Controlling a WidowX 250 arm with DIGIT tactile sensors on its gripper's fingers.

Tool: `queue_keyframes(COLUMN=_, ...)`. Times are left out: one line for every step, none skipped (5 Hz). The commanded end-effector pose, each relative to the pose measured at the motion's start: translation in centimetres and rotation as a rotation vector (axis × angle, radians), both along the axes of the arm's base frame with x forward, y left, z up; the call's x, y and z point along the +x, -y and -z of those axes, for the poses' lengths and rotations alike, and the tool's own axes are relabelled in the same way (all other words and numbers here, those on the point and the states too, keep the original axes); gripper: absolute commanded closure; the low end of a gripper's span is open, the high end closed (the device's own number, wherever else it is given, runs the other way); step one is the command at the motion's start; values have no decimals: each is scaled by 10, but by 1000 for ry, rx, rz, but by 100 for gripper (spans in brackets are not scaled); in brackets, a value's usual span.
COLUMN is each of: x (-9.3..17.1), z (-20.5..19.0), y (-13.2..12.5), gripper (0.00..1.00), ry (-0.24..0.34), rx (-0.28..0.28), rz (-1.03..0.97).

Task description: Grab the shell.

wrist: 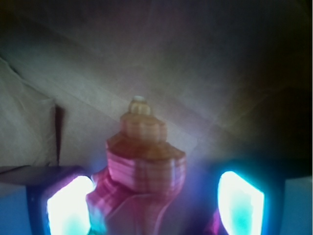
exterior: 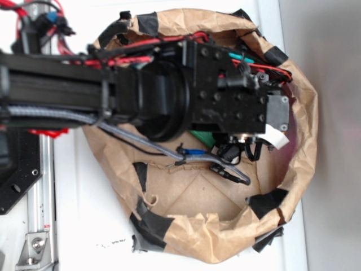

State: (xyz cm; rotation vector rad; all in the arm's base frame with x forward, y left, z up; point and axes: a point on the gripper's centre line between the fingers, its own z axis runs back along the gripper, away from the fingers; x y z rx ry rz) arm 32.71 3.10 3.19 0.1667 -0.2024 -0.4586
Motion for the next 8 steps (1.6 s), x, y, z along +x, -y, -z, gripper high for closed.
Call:
queue_keyframes(x=-9, z=-11, y=-20, gripper=100, ry=-4, rx=-91, rz=-238)
queue_keyframes(x=-14, z=-32, y=-14, gripper=100, ry=12, rx=-133, rz=-288)
queue_keyframes(x=-17, z=-82, y=-4, gripper=100, ry=33, rx=-121, rz=-425)
queue_keyframes(x=-29, z=-115, y=-5, gripper=100, ry=-4, rx=-87, rz=-576)
queue_keyframes(x=-45, z=-115, y=-7, gripper=100, ry=-22, rx=-28, rz=-613)
queue_keyframes(x=-55, z=-117, y=0, gripper=100, ry=-54, rx=-77, rz=-602)
queue_keyframes(x=-65, z=-115, y=11, gripper=100, ry=-57, rx=-109, rz=-597)
queue_keyframes(x=-68, z=-107, y=16, gripper=100, ry=-79, rx=-117, rz=-620)
